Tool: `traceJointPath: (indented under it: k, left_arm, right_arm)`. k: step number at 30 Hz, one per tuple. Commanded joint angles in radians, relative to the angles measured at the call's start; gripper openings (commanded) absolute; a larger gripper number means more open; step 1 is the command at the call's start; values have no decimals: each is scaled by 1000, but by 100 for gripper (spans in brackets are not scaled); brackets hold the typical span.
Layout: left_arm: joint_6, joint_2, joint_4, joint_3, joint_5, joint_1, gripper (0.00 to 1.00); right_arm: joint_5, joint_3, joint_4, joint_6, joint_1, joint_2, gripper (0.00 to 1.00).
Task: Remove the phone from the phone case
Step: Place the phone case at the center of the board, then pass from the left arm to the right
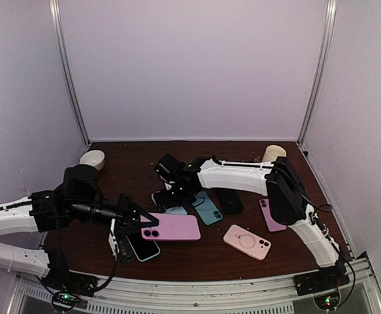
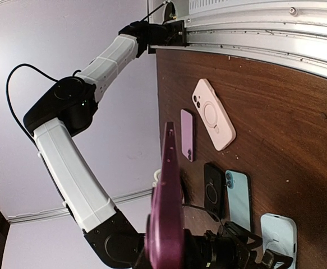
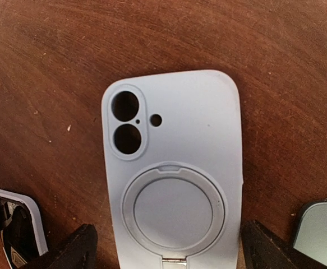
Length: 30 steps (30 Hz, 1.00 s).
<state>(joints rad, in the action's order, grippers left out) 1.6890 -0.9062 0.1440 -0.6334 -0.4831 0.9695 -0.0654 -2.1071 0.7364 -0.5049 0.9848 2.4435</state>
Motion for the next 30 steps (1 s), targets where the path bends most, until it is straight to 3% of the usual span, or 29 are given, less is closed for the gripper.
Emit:
traceJointPath:
  k: [1, 6, 17, 25, 30]
  left_arm:
    - [8, 13, -64, -44, -5, 3, 0]
    - [9, 15, -67, -44, -6, 3, 0]
    - [-10, 19, -71, -48, -26, 3, 0]
    - [-6, -2, -73, -46, -38, 3, 0]
    - [-1, -19, -73, -46, -51, 3, 0]
  right_arm:
    - [-15, -12, -6, 20, 0, -42, 94]
    - [0, 56, -19, 119, -7, -165, 98]
    - [51, 489, -139, 485, -63, -699, 100]
    - [-160, 667, -92, 737, -54, -978, 100]
    - [-395, 756, -36, 882, 3, -1102, 100]
